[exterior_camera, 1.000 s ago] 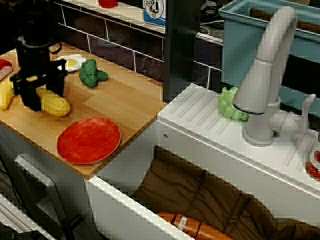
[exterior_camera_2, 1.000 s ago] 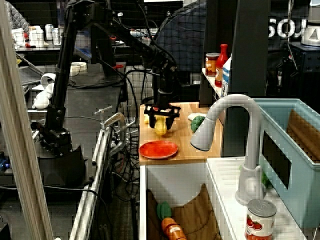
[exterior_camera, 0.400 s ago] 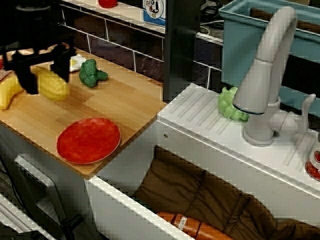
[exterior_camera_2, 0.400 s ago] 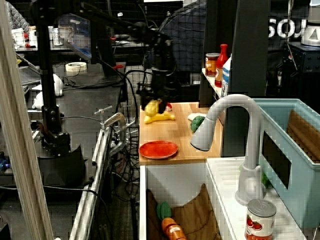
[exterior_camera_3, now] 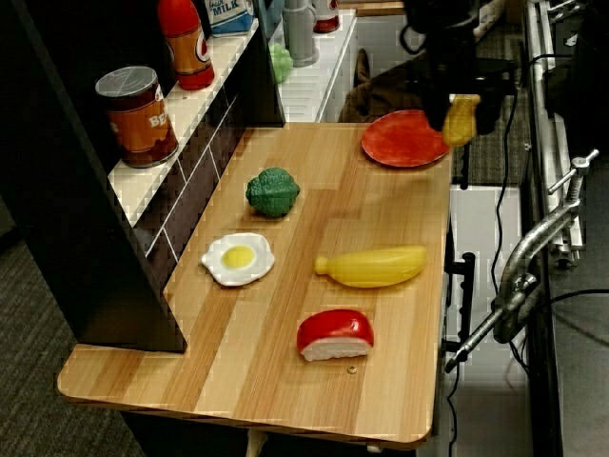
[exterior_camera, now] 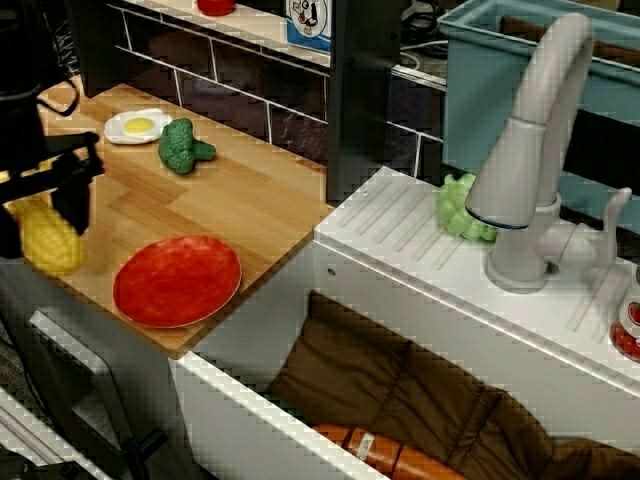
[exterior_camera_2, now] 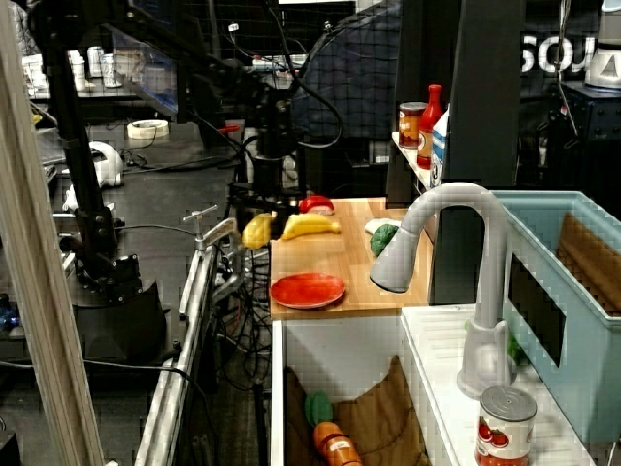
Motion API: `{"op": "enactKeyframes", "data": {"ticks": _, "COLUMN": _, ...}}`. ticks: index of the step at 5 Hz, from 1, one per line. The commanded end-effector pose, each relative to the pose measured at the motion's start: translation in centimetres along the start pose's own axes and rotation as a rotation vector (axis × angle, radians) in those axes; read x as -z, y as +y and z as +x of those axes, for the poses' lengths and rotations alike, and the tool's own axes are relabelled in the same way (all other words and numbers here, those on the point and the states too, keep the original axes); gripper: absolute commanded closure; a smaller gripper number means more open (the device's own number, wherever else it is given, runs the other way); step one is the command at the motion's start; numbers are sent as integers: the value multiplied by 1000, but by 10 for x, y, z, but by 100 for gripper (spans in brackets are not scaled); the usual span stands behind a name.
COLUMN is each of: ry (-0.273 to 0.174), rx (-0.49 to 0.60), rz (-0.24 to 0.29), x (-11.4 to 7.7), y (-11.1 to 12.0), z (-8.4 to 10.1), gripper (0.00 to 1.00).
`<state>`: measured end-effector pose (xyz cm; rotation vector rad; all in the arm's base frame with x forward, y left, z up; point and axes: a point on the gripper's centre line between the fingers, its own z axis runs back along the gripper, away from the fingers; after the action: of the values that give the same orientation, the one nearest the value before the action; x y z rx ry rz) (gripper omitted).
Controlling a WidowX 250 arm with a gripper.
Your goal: Put corn on plate
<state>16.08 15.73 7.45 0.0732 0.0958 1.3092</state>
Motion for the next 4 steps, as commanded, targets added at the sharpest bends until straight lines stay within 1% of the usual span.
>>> {"op": "enactKeyframes", "data": {"ticks": 1, "ry": -74, "rx": 34, "rz": 5, "x": 11, "y": 12, "z": -6, "gripper": 100}}
{"op": "enactKeyframes", "data": {"ticks": 2, "ry": -92, "rx": 103, "rz": 87, "x": 10, "y": -13, "z": -24, "gripper": 100}}
{"op": "enactKeyframes", "data": {"ticks": 3, "ry": -148, "rx": 100, "rz": 55, "x": -1, "y": -53, "z": -41, "gripper": 100}}
{"op": "enactKeyframes", "data": {"ticks": 4, "ry": -117, "rx": 84, "rz": 78, "x": 3, "y": -70, "z": -33, "gripper": 100}}
